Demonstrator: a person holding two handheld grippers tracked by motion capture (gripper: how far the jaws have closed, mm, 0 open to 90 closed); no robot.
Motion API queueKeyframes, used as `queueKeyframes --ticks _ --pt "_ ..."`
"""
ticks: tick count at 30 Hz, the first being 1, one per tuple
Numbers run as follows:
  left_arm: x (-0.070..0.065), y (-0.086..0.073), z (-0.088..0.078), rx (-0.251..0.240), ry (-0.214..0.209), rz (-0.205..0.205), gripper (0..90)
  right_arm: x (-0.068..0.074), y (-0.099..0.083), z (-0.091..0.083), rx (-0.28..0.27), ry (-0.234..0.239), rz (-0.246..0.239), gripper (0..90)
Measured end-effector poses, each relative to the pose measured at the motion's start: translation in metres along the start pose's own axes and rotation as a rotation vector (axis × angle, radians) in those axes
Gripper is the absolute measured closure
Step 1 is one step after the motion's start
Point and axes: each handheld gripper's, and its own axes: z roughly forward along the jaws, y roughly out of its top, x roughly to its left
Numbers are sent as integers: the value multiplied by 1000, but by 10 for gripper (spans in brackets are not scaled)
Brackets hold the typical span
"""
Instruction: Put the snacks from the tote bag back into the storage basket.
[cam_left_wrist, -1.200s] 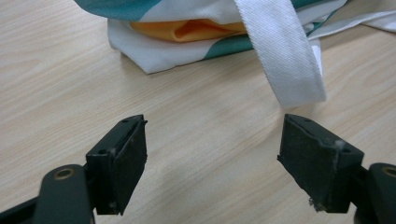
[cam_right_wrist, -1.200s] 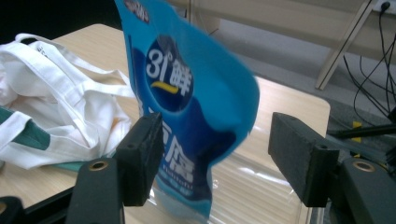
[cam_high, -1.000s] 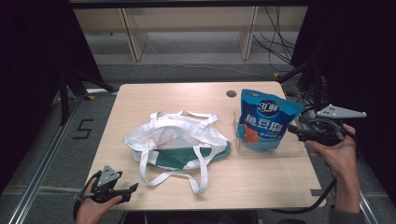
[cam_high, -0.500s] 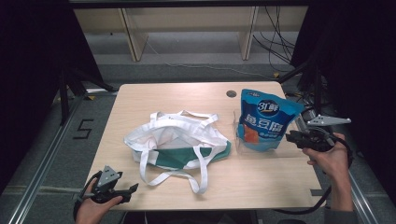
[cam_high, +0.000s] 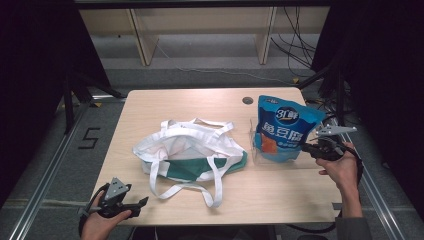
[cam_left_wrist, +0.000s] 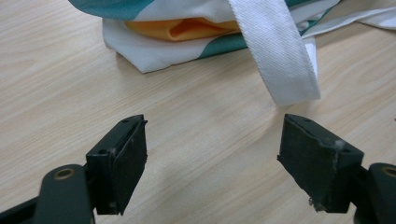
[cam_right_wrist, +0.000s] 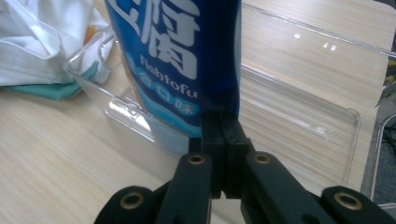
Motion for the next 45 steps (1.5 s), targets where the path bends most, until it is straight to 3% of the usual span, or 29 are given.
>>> queueKeyframes --ticks 1,2,3,4,7,8,10,11,12,14,15,17,18,21,24,26,28,31,32,33,34,38,39,40,41,42,43,44,45 --pt "2 0 -2 23 -1 31 226 -1 2 1 13 1 17 900" --pt "2 0 -2 22 -2 26 226 -1 2 1 13 1 17 900" --pt "3 1 -2 25 -2 45 226 -3 1 4 -8 -7 -13 900" --pt "2 0 -1 22 -3 23 226 -1 2 3 20 1 23 900" --pt "2 1 -2 23 -1 39 226 -2 2 3 15 -6 34 900" --pt "2 0 -2 24 -2 35 226 -7 1 5 -10 -17 -19 900" --pt "2 0 -2 27 -2 37 226 -6 1 5 12 -13 10 900" --pt "3 1 -2 27 -2 43 225 -9 1 5 5 -19 -13 900" --pt "3 1 -2 31 -4 42 226 -6 1 5 27 -12 32 900" --pt "3 1 -2 28 -2 43 225 -7 2 7 27 -19 47 900" --pt "2 1 -2 27 -2 43 226 -10 1 10 -5 -31 31 900" --pt "3 1 -2 32 -4 44 226 -12 1 9 15 -31 48 900" --pt "3 1 -2 32 -4 44 226 -13 1 12 -15 -42 43 900" --pt "3 1 -2 32 -4 44 225 -15 2 11 26 -33 50 900" --pt "3 1 -2 32 -4 44 225 -16 3 13 4 -50 46 900" --pt "3 1 -2 32 -5 44 226 -19 4 11 38 -61 21 900" --pt "2 0 -2 32 -7 32 225 -16 3 14 31 -35 94 900" --pt "3 0 -3 35 -6 49 226 -16 3 14 38 -53 91 900" --pt "3 0 -3 31 -2 48 225 -18 2 16 23 -61 59 900" --pt "3 0 -3 31 -1 48 225 -16 2 14 39 -57 85 900" --pt "3 0 -3 23 0 49 225 -17 1 16 10 -61 49 891" --pt "2 0 -3 28 0 52 225 -12 -1 7 35 -59 106 847" --pt "2 0 -4 28 2 52 225 -14 -3 7 9 -68 68 837" --pt "3 0 -4 32 -1 50 225 -13 -4 4 -9 -58 92 823" --pt "3 0 -4 31 1 50 225 -13 -6 2 -20 -66 71 806" --pt "2 0 -4 27 2 36 225 -10 -6 -2 -7 -62 93 785" --pt "3 0 -5 28 2 48 225 -8 -7 -5 4 -60 112 752" --pt "3 0 -4 32 2 37 225 -7 -8 -5 -37 -67 100 722" --pt "3 0 -4 31 3 38 225 -4 -8 -10 -17 -64 134 680"
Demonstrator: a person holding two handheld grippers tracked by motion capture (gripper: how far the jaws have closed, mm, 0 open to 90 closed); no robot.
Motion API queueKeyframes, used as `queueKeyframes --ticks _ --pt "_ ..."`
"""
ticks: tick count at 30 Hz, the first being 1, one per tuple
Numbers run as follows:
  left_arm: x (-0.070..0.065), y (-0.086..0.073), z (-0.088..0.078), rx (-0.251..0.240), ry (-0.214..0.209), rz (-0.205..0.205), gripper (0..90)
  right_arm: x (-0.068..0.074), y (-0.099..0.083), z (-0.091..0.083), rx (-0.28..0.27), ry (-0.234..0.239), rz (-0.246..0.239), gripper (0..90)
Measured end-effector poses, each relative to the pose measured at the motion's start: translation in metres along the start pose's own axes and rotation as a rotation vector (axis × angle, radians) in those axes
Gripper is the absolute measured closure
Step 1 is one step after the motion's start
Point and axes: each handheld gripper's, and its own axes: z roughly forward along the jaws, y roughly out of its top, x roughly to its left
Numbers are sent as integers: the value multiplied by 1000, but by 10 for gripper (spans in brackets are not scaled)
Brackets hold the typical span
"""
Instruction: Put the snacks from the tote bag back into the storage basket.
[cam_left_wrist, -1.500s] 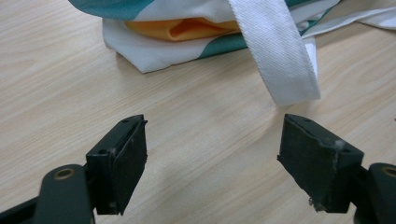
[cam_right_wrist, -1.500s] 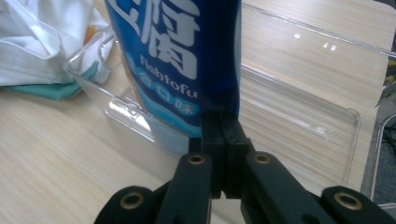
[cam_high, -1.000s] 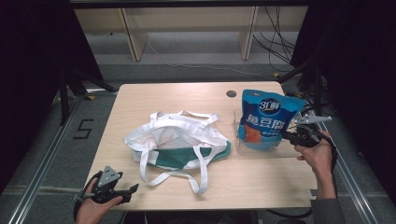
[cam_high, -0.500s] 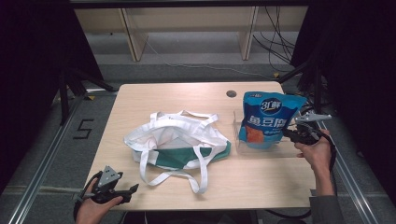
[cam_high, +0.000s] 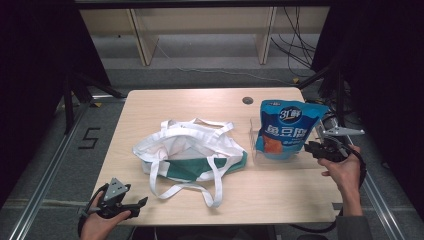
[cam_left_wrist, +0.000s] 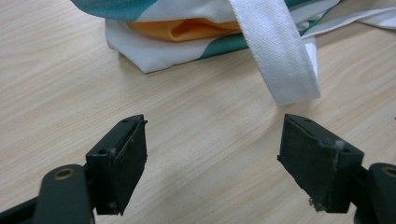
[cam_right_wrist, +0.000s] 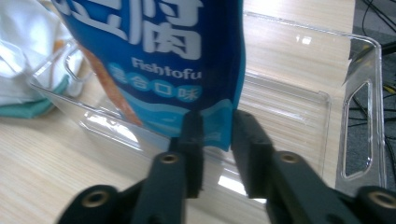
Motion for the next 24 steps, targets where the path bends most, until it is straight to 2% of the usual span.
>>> queueKeyframes --ticks 1,2,3,4,5,6,7,8,9,11,12,13,14,15,16,17,18,20,21,22,23,24 --pt "0 0 0 0 0 -2 225 1 -2 0 -28 -10 -17 626" --pt "0 0 0 1 1 -1 225 4 -1 -4 -16 2 1 587" --pt "1 0 -1 1 4 14 225 6 -2 -5 -38 -12 -6 558" --pt "-1 0 1 -25 3 -18 225 11 -2 -6 -42 -2 14 532" --pt "0 0 0 -4 5 5 225 14 -2 -7 -53 -12 23 516" --pt "0 0 -1 1 3 13 225 17 -2 -9 -62 2 25 502" --pt "-1 0 0 -3 3 -1 225 20 -1 -10 -63 5 9 486" --pt "0 0 0 -2 3 17 224 23 -1 -13 -55 11 13 467" --pt "0 0 0 -1 4 16 225 30 -2 -12 -83 10 52 457" --pt "0 0 0 -2 3 15 225 34 -1 -14 -86 16 28 454" --pt "0 0 0 -3 7 14 224 39 -2 -13 -86 18 50 448" --pt "-1 0 1 -7 5 2 224 39 -1 -13 -85 29 21 446" --pt "-1 0 0 -7 -2 1 224 44 -1 -14 -81 38 45 446" --pt "-2 0 0 -10 -1 -3 224 47 -1 -13 -83 38 35 443" --pt "0 0 0 -4 1 18 224 50 -2 -12 -90 47 25 441" --pt "0 0 0 -4 4 17 224 54 -2 -11 -88 41 22 440" --pt "-1 0 0 -5 7 14 224 58 -2 -11 -85 58 20 438" --pt "-3 -1 3 -33 13 -31 224 64 -2 -10 -89 65 2 436" --pt "-3 -1 3 -31 13 -28 224 64 -2 -9 -95 66 -30 433" --pt "-3 -1 3 -31 12 -28 224 68 -3 -9 -98 69 -19 433" --pt "-3 -1 3 -31 12 -29 224 69 -2 -8 -100 78 -45 432" --pt "-3 -1 3 -31 13 -26 224 72 -2 -8 -91 81 -46 430"
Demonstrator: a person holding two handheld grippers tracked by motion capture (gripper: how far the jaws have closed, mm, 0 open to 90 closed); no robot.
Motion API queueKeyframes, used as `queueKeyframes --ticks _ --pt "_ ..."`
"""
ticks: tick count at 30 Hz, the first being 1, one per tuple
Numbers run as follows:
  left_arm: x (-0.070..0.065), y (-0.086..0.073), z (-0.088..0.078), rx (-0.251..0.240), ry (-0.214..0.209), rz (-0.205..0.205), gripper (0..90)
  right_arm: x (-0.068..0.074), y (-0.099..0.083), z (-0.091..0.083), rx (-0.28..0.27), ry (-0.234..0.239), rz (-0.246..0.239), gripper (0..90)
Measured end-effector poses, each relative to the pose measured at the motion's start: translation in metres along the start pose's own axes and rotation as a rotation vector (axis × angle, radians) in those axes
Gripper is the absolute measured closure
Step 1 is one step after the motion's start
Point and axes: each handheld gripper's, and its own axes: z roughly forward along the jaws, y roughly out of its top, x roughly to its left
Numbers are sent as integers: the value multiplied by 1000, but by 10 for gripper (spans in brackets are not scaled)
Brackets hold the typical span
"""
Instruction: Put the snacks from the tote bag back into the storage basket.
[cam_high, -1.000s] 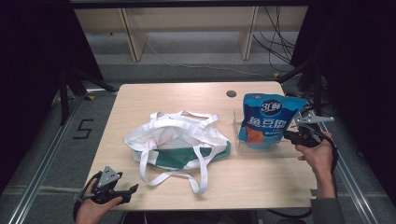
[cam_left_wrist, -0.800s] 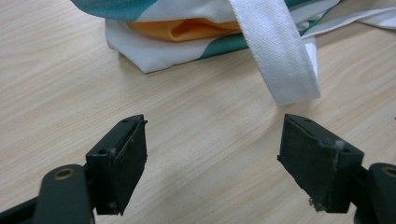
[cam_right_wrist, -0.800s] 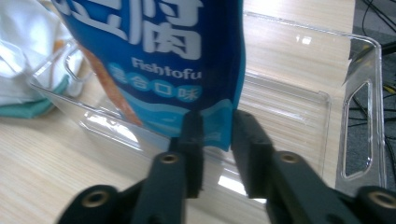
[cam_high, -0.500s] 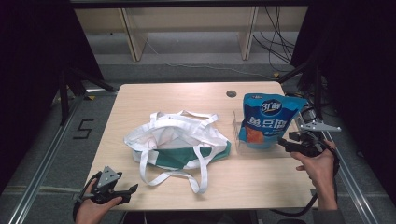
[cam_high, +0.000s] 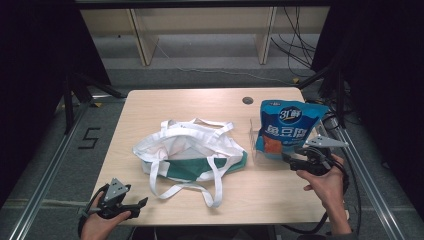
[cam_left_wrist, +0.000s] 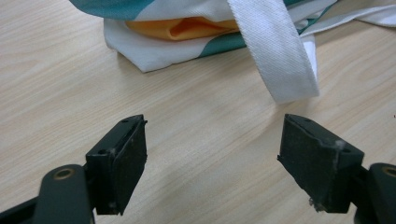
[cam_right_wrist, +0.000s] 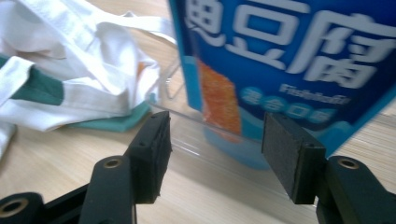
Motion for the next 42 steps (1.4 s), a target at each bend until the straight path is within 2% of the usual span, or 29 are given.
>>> queueKeyframes --ticks 1,2,3,4,5,6,7,9,10,12,15,19,21,22,24,25,26,27,29,30,32,33,34,35,37,38,39,40,42 --pt "2 1 -2 15 -9 34 224 5 0 1 -3 4 16 426" --pt "2 1 -2 20 -11 37 224 8 0 2 10 16 22 425" --pt "1 1 -2 13 -11 28 224 11 0 3 14 17 15 424" --pt "0 0 -1 -1 -10 12 224 12 1 4 8 15 -15 421" --pt "0 0 -1 1 -10 13 224 15 0 7 -7 16 -15 418" --pt "0 0 -1 -4 -9 8 224 16 0 8 4 29 -38 417" --pt "0 0 -1 0 -10 13 224 20 0 8 20 37 -18 416" --pt "-1 0 1 -8 -2 -4 224 24 0 12 15 49 -28 413" --pt "1 1 -2 21 -12 34 224 25 -1 12 11 46 -53 413" --pt "2 1 -2 26 -13 41 224 26 -1 14 14 55 -82 408" --pt "2 1 -3 28 -13 47 224 31 -3 17 16 65 -91 396" --pt "2 1 -3 45 -7 51 224 36 -8 19 1 78 -95 379" --pt "2 1 -2 29 -12 44 224 38 -10 20 1 85 -98 375" --pt "2 1 -3 44 -7 47 224 39 -11 19 6 88 -102 375" --pt "2 1 -3 29 -11 43 224 42 -12 18 -2 91 -93 373" --pt "2 1 -3 30 -12 42 224 45 -14 18 -14 99 -65 368" --pt "1 0 -2 17 -12 25 224 46 -14 16 7 106 -63 365" --pt "0 0 -1 6 -11 12 224 46 -16 16 -3 103 -66 362" --pt "1 0 -1 18 -12 23 224 48 -20 16 1 105 -73 359" --pt "2 1 -2 34 -12 46 224 48 -22 16 1 108 -69 359" --pt "2 0 -2 34 -12 45 224 49 -26 17 -9 117 -75 357" --pt "1 0 -2 26 -14 29 224 50 -28 17 3 120 -75 355" --pt "-1 0 0 4 -8 2 224 49 -30 18 -11 112 -89 355" --pt "0 0 0 5 -5 2 224 51 -33 17 -1 113 -67 355" --pt "-1 0 0 2 -9 3 224 52 -36 17 6 127 -57 349" --pt "-1 0 0 3 -8 3 224 52 -38 19 -6 117 -69 347" --pt "-1 0 0 6 -6 4 224 52 -39 18 8 121 -71 345" --pt "-1 0 0 4 -7 3 224 51 -40 20 -3 133 -82 341" --pt "-1 0 0 3 -9 3 224 53 -42 19 17 133 -67 336"
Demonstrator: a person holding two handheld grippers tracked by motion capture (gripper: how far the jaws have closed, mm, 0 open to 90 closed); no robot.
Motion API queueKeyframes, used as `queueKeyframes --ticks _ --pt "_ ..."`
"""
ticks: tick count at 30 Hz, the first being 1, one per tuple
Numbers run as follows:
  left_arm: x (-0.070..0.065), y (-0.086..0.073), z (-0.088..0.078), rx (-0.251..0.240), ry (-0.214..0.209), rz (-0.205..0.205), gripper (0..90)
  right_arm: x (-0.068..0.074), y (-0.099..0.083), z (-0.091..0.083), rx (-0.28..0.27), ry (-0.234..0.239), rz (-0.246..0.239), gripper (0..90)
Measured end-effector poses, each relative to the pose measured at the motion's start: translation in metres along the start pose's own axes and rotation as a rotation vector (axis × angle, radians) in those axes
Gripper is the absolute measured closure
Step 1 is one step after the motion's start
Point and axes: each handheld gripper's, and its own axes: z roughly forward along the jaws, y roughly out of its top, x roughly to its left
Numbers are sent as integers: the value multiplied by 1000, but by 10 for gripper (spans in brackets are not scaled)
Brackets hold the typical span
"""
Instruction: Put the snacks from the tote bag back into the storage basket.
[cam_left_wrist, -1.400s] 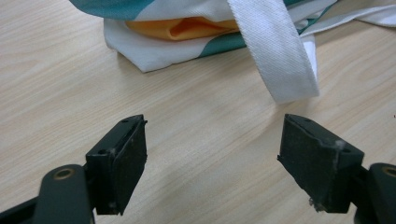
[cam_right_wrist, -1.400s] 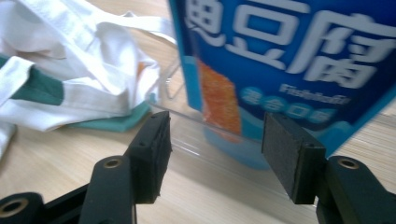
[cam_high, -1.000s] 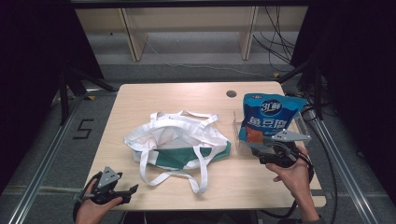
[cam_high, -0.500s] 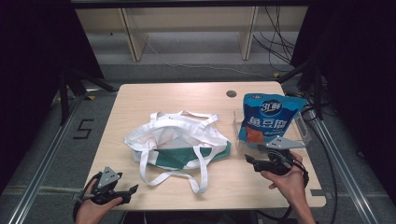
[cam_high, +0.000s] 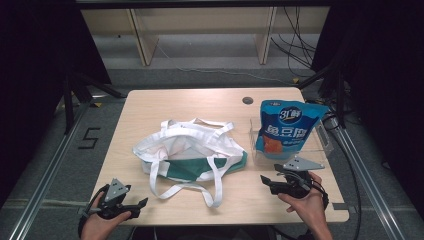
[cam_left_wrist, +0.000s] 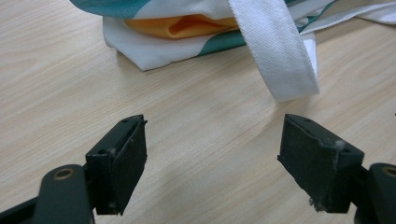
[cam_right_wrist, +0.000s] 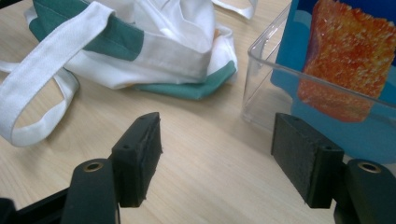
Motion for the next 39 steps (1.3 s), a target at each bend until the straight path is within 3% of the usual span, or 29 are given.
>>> queueKeyframes --ticks 2,4,13,14,16,19,21,22,23,26,27,28,29,31,34,38,39 --pt "0 0 0 1 2 1 224 0 -2 1 -5 -14 -6 332" --pt "3 1 -3 35 -5 45 224 -1 -3 1 -5 -10 -24 329" --pt "2 0 -3 33 2 46 224 1 -13 3 6 6 -27 299" --pt "2 0 -2 32 0 45 224 4 -15 3 12 -5 -3 299" --pt "2 0 -3 32 -1 45 224 2 -17 3 16 -2 -29 294" --pt "3 0 -2 35 -6 43 224 5 -20 2 18 8 5 290" --pt "3 1 -2 33 -5 47 224 2 -22 0 26 -3 -25 284" --pt "2 1 -2 39 -1 47 224 4 -24 0 29 0 0 277" --pt "2 1 -2 44 0 45 223 2 -25 0 26 0 -28 269" --pt "2 0 -2 29 -4 43 224 4 -30 -1 29 -11 -20 260" --pt "2 0 -2 28 -3 44 224 3 -32 0 31 5 -31 259" --pt "2 0 -2 31 -1 48 223 6 -34 -1 42 8 -9 257" --pt "2 0 -1 23 -6 46 224 5 -36 0 40 6 -23 250" --pt "2 1 -3 38 0 51 223 6 -39 -2 40 1 -15 238" --pt "0 0 -1 29 -8 27 223 6 -43 -3 49 -3 -17 236" --pt "1 0 -1 29 -7 48 223 8 -46 -3 53 -7 -24 228" --pt "1 0 -1 30 -7 48 223 11 -48 -3 75 -6 0 226"
